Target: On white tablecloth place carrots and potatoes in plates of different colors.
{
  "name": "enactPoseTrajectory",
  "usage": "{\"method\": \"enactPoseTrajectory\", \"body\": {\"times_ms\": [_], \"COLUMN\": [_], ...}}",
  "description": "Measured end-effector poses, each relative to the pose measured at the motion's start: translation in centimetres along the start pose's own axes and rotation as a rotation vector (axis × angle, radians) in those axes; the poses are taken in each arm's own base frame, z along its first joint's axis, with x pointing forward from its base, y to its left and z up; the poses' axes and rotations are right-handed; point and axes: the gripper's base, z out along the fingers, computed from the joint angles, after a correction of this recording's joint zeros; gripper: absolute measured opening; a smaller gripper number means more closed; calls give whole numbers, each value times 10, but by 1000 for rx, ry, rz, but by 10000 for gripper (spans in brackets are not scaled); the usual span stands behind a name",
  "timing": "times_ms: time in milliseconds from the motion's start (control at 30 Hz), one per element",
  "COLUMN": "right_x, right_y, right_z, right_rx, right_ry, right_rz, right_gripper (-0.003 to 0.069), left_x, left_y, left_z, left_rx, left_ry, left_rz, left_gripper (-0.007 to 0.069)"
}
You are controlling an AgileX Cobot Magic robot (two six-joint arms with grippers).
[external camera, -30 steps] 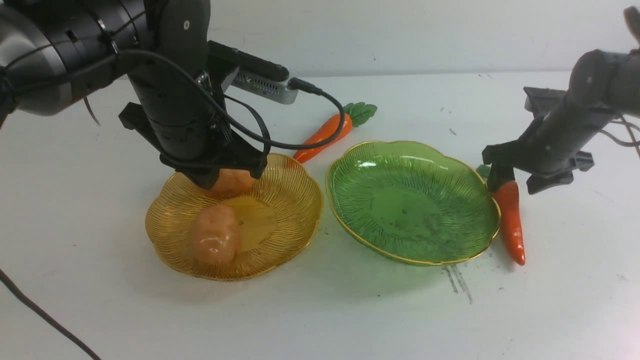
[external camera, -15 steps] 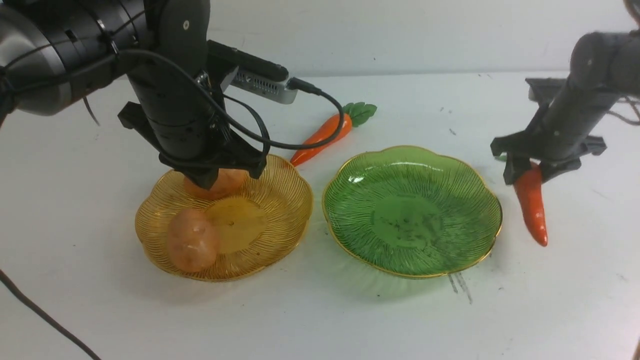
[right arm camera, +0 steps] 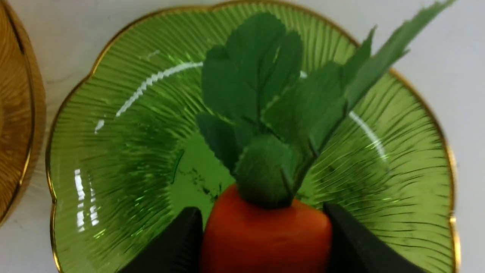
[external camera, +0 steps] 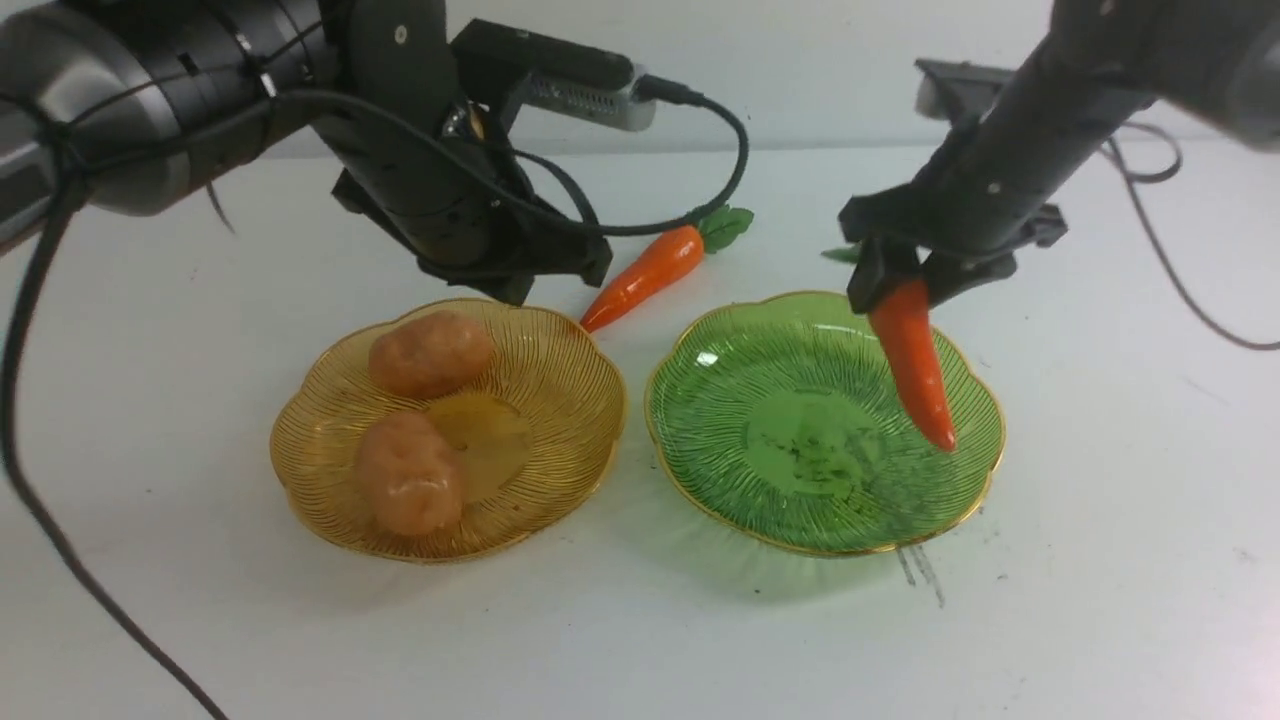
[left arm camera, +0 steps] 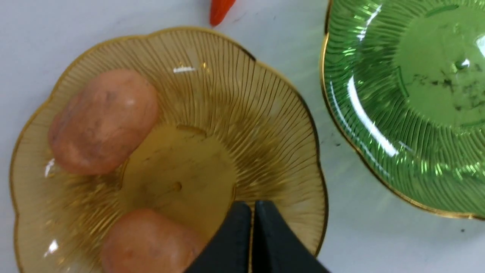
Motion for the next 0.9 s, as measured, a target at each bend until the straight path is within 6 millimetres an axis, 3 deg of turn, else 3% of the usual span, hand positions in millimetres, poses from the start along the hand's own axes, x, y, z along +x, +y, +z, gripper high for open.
{"method": "enactPoseTrajectory", "body": {"times_ms": [167, 200, 400, 500, 567, 700, 767, 867, 900], "right_x": [4, 4, 4, 3, 2, 3, 6, 8, 8], "right_y": [1, 1, 2, 6, 16, 23, 28, 30, 30], "right_z": [19, 19, 13, 2, -27, -51, -72, -88, -89], "right_rx": [-9, -9, -7, -23, -61, -75, -78, -67, -64], "right_ry": [57, 58, 49, 24, -35, -83, -124, -155, -156], "right_rz": [22, 28, 21, 20, 13, -11, -34, -57, -59], "right_gripper": [453, 521, 627, 631, 615, 591, 572, 561, 561], "left_x": [-29, -38, -69, -81, -92, -93, -88, -83, -82], "left_y": [7, 12, 28, 28, 28, 30, 30, 32, 32], "left_z": [19, 31, 64, 82, 106, 138, 163, 183, 186], "left_rx": [31, 46, 116, 125, 119, 107, 103, 92, 91], "left_ry": [1, 2, -44, -92, -163, -193, -184, -171, -169], "left_rz": [-36, -43, 12, 49, 90, 132, 145, 149, 149], "left_gripper": [-3, -3, -3, -3, 5, 53, 128, 256, 266]}}
